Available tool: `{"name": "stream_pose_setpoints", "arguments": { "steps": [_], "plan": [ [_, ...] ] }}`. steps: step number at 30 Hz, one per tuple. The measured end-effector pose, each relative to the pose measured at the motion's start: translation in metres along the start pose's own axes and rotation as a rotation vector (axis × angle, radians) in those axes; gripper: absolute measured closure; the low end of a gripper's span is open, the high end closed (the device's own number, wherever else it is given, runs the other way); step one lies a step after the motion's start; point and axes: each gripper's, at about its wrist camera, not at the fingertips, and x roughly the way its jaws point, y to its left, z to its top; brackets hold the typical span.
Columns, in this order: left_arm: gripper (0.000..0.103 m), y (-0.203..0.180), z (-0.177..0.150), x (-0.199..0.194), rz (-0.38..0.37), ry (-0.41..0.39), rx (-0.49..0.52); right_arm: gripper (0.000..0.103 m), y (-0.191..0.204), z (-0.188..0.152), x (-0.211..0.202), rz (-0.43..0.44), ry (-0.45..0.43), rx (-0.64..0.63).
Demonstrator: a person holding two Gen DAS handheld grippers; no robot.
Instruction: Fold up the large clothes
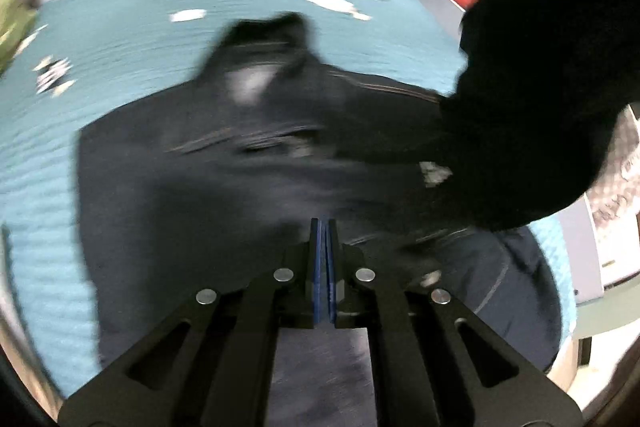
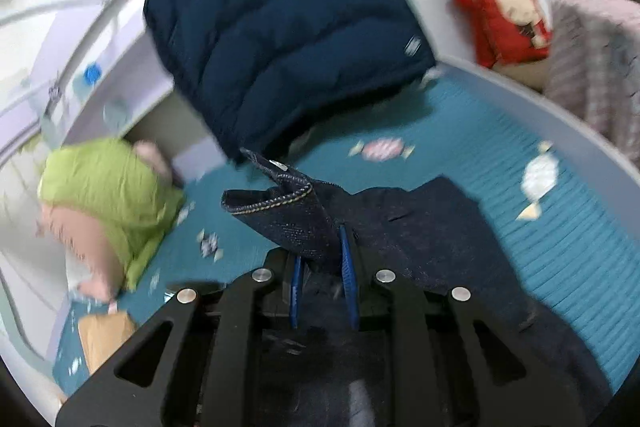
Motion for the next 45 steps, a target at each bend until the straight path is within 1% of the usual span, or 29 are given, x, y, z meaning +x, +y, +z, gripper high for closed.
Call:
{"name": "stream_pose_setpoints", "arguments": {
  "steps": [3,4,5,7,8,9,10,11,13,14,16,18,19,20,22,23,24,25,26,28,29,31,33,34,36,38,41,43,45],
  "plan": [
    [0.098,0.036,-0.009,-0.012,0.070,-0.012,-0.058,0.084,0.010,-0.037,0.046,0.023,0.142,-0.009],
    [0.098,0.045,-0.012,-0.017,0.078,-0.017,-0.075,0.081,0.012,-0.052,0.065,0.028,0.204,-0.018],
    [0.098,0.052,-0.017,-0.023,0.089,-0.022,-0.093,0.071,0.012,-0.063,0.081,0.048,0.268,-0.027],
    [0.098,0.072,-0.024,-0.030,0.109,-0.021,-0.134,0.066,0.013,-0.088,0.109,0.089,0.431,-0.016],
    [0.098,0.080,-0.027,-0.034,0.123,-0.023,-0.149,0.065,0.012,-0.094,0.113,0.095,0.471,0.002],
    [0.098,0.087,-0.028,-0.037,0.145,-0.031,-0.160,0.063,0.011,-0.096,0.112,0.104,0.476,0.019],
    [0.098,0.089,-0.028,-0.038,0.158,-0.038,-0.163,0.054,0.008,-0.094,0.106,0.144,0.460,0.046],
    [0.097,0.089,-0.027,-0.038,0.169,-0.044,-0.164,0.037,0.006,-0.090,0.098,0.186,0.440,0.065],
    [0.096,0.086,-0.023,-0.039,0.172,-0.052,-0.158,0.015,-0.002,-0.078,0.077,0.203,0.380,0.099],
    [0.095,0.083,-0.021,-0.039,0.164,-0.056,-0.155,0.010,-0.006,-0.072,0.069,0.200,0.358,0.109],
    [0.093,0.074,-0.017,-0.038,0.147,-0.069,-0.145,0.010,-0.018,-0.056,0.047,0.208,0.300,0.120],
    [0.092,0.055,-0.013,-0.035,0.112,-0.085,-0.121,0.010,-0.025,-0.042,0.033,0.106,0.216,0.077],
    [0.091,0.044,-0.011,-0.032,0.104,-0.086,-0.101,0.011,-0.030,-0.038,0.028,0.034,0.170,0.029],
    [0.091,0.033,-0.009,-0.028,0.113,-0.090,-0.077,0.019,-0.034,-0.034,0.027,-0.052,0.133,-0.023],
    [0.091,0.007,-0.007,-0.017,0.165,-0.117,-0.039,0.031,-0.043,-0.032,0.037,-0.191,0.122,-0.073],
    [0.091,-0.002,-0.007,-0.010,0.162,-0.119,-0.038,0.045,-0.049,-0.035,0.047,-0.206,0.134,-0.080],
    [0.091,-0.012,-0.007,0.001,0.121,-0.111,-0.043,0.055,-0.054,-0.040,0.056,-0.183,0.152,-0.072],
    [0.091,-0.018,-0.008,0.010,0.095,-0.104,-0.046,0.073,-0.057,-0.044,0.064,-0.171,0.177,-0.060],
    [0.091,-0.024,-0.010,0.022,0.087,-0.092,-0.045,0.085,-0.062,-0.054,0.081,-0.149,0.236,-0.043],
    [0.092,-0.030,-0.016,0.048,0.127,-0.049,-0.037,0.087,-0.069,-0.073,0.105,-0.130,0.308,-0.060],
    [0.093,-0.028,-0.021,0.061,0.148,-0.028,-0.045,0.093,-0.073,-0.083,0.114,-0.157,0.339,-0.089],
    [0.093,-0.020,-0.030,0.065,0.126,-0.066,-0.048,0.103,-0.083,-0.086,0.116,-0.170,0.324,-0.121],
    [0.096,-0.014,-0.033,0.057,0.163,-0.066,-0.033,0.103,-0.109,-0.076,0.098,-0.290,0.286,-0.081],
    [0.101,-0.005,-0.034,0.053,0.152,-0.068,-0.038,0.103,-0.124,-0.070,0.086,-0.334,0.245,-0.055],
    [0.101,0.013,-0.035,0.055,0.051,-0.053,-0.108,0.103,-0.153,-0.068,0.083,-0.360,0.242,0.008],
    [0.101,0.022,-0.033,0.065,0.007,-0.045,-0.171,0.103,-0.170,-0.071,0.090,-0.286,0.232,0.041],
    [0.101,0.013,-0.030,0.063,0.050,-0.052,-0.166,0.103,-0.157,-0.062,0.081,-0.317,0.239,0.038],
    [0.100,0.011,-0.026,0.049,0.049,-0.051,-0.189,0.101,-0.138,-0.050,0.060,-0.229,0.148,0.028],
    [0.100,0.008,-0.018,0.028,0.019,-0.117,-0.188,0.101,-0.113,-0.039,0.057,-0.157,0.136,-0.024]
  ]
}}
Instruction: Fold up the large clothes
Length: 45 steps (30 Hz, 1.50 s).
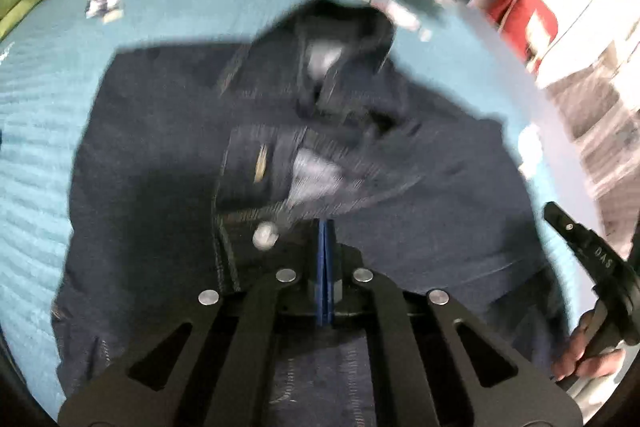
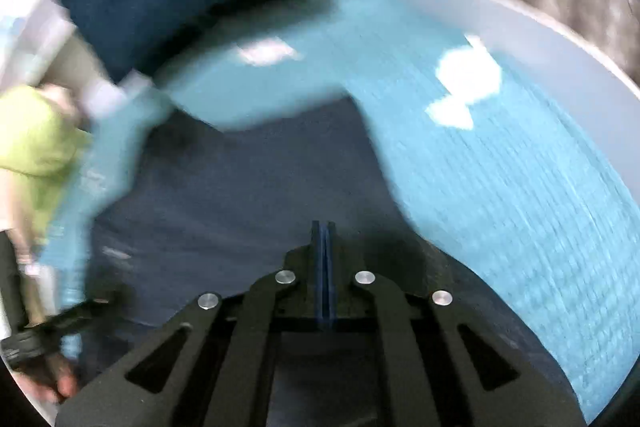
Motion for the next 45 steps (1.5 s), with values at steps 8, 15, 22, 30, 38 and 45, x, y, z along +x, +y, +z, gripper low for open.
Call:
{"name": "stream_pose_setpoints", "arguments": {
  "steps": [8,15,22,30,38,45],
  "plan": [
    [0.101,-0.006,0.016,0.054,-0.040,0.027,-0.032,0.103,0.062,0.003,0.101,0.088,0.170,-0.152],
    [0.101,0.007,0.022,0.044,0.046,0.054,0.041,0.103,-0.006,0.039,0.093,-0.134,0.077,-0.037],
    [0.101,0.026,0.012,0.056,-0.020,0.007,0.024,0.103,-0.050,0.034,0.117,-0.072,0.090,0.135],
    [0.101,0.019,0.023,0.052,0.014,0.080,0.035,0.103,-0.039,0.051,0.123,-0.145,0.194,0.064],
    [0.027,0.019,0.046,-0.028,-0.107,-0.002,0.047,0.022,-0.009,0.085,0.056,-0.062,0.075,-0.046],
    [0.026,0.048,0.074,-0.052,-0.013,-0.047,0.001,0.020,0.003,0.110,0.049,-0.072,0.080,-0.037]
  ]
}}
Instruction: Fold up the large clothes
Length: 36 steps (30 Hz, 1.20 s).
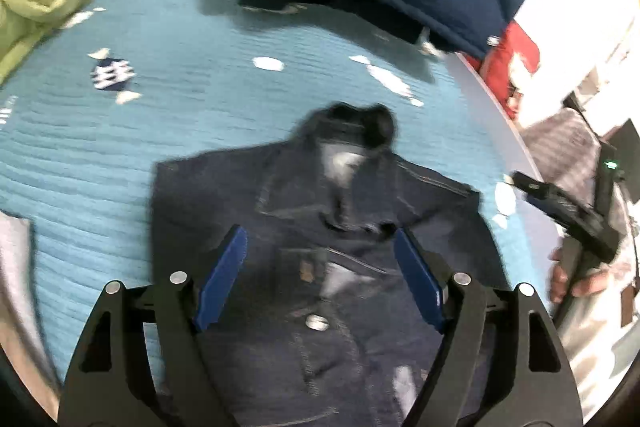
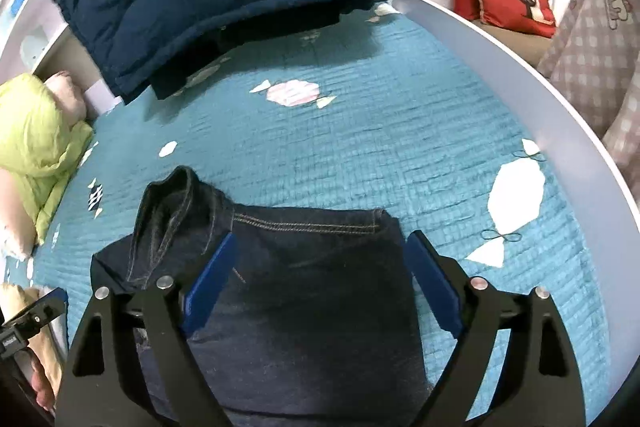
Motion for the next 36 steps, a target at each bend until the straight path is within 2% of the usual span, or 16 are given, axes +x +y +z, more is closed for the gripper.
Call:
{"name": "stream_pose_setpoints", "arguments": {
  "steps": [2,4,6,8,11,14,17,20,22,24,27,28,29,30,32,36],
  "plan": [
    [0.024,0.013,0.009,0.002,0.041,0.002,-0.019,0.020,0.004,0.001,-0.005,0.004,-0.015,-0.004],
    [0.024,0.028,0.013,0.007,0.091,0.008,-0.036,0.020,0.002,0.005,-0.001,-0.069,-0.015,0.000],
    [0.024,0.051,0.019,0.018,0.180,0.051,-0.068,0.020,-0.008,0.009,0.011,-0.103,0.017,0.030],
    [0.024,0.072,0.024,0.026,0.214,0.080,-0.118,0.020,-0.021,0.011,0.026,-0.115,0.063,0.081],
    [0.024,0.101,0.028,0.037,0.200,0.107,-0.212,0.020,-0.040,0.011,0.047,-0.126,0.130,0.153],
    [0.024,0.116,0.032,0.046,0.182,0.127,-0.257,0.020,-0.052,0.010,0.066,-0.123,0.189,0.199],
    [0.024,0.123,0.034,0.065,0.178,0.172,-0.274,0.020,-0.059,0.009,0.085,-0.128,0.246,0.234],
    [0.024,0.125,0.031,0.085,0.198,0.228,-0.291,0.020,-0.067,0.010,0.094,-0.088,0.238,0.312],
    [0.024,0.125,0.028,0.091,0.195,0.219,-0.285,0.020,-0.068,0.008,0.104,-0.090,0.266,0.328],
    [0.025,0.122,0.026,0.096,0.227,0.200,-0.248,0.020,-0.066,0.005,0.112,-0.115,0.286,0.317],
    [0.044,0.108,0.023,0.097,0.292,0.172,-0.128,0.033,-0.056,0.001,0.117,-0.204,0.275,0.233],
    [0.053,0.105,0.022,0.096,0.291,0.162,-0.110,0.037,-0.053,0.001,0.116,-0.206,0.259,0.212],
    [0.062,0.104,0.021,0.095,0.291,0.157,-0.105,0.047,-0.051,0.000,0.115,-0.196,0.252,0.207],
    [0.067,0.102,0.022,0.093,0.291,0.149,-0.098,0.053,-0.051,0.000,0.114,-0.200,0.246,0.208],
    [0.075,0.099,0.021,0.092,0.313,0.145,-0.076,0.068,-0.055,-0.001,0.111,-0.222,0.237,0.235],
    [0.083,0.096,0.020,0.090,0.312,0.136,-0.061,0.078,-0.056,-0.001,0.107,-0.194,0.236,0.250]
  ]
}}
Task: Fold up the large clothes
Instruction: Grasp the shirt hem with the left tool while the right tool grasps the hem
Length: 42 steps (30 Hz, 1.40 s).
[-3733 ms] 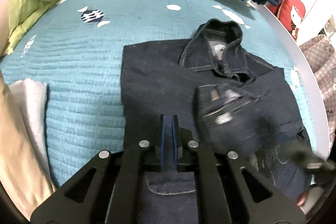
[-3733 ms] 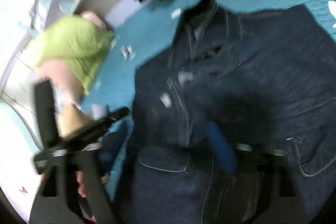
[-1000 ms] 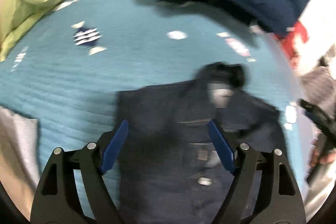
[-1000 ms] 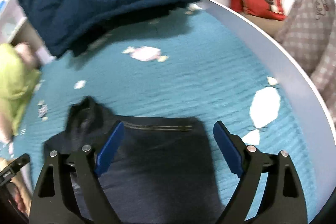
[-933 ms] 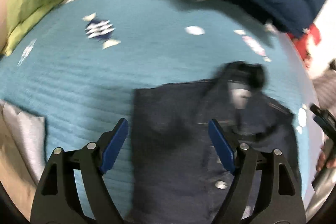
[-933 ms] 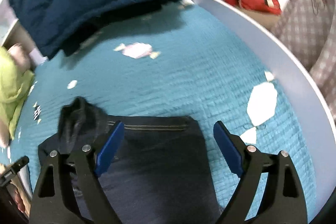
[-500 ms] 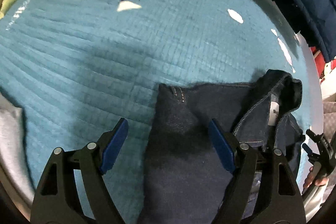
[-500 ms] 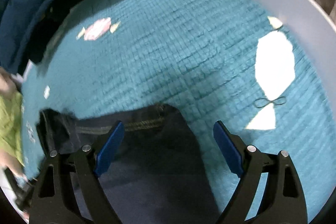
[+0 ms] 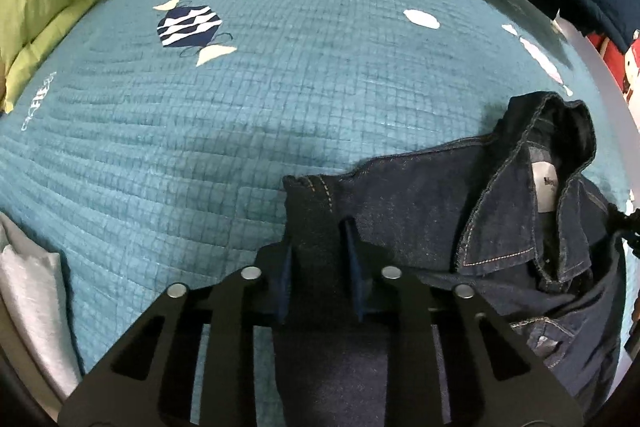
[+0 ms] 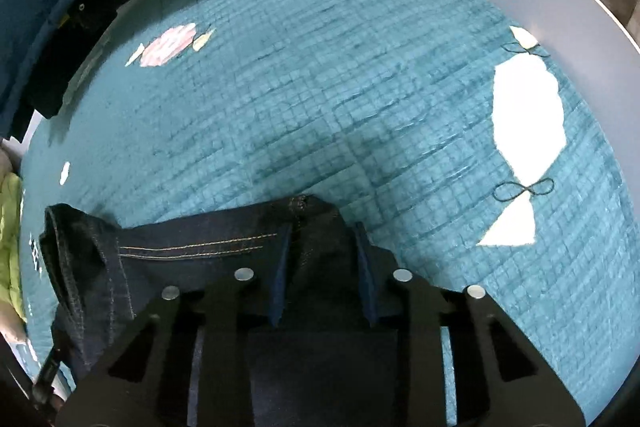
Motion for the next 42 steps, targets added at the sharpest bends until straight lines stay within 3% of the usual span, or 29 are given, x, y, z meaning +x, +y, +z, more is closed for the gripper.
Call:
{"name": "stream_pose_setpoints", "arguments": {
  "steps": [5,11,15,26,42],
  "plan": [
    [0.087,-0.004,0.003,-0.006,-0.011,-0.012,0.003,0.085,0.002,-0.003,-0.005,-0.026,-0.015,-0.019],
    [0.088,-0.011,-0.001,-0.012,0.028,-0.042,0.042,0.092,0.005,-0.006,-0.015,-0.046,-0.033,-0.007],
    [0.089,-0.009,0.000,-0.025,0.012,-0.058,0.031,0.093,0.003,-0.008,-0.027,-0.040,-0.058,-0.020],
    [0.089,-0.028,-0.010,-0.061,0.070,-0.130,0.114,0.093,0.006,-0.014,-0.066,-0.027,-0.101,-0.024],
    [0.089,-0.034,-0.031,-0.121,0.046,-0.206,0.130,0.093,0.004,-0.034,-0.129,0.017,-0.187,-0.041]
  ]
}}
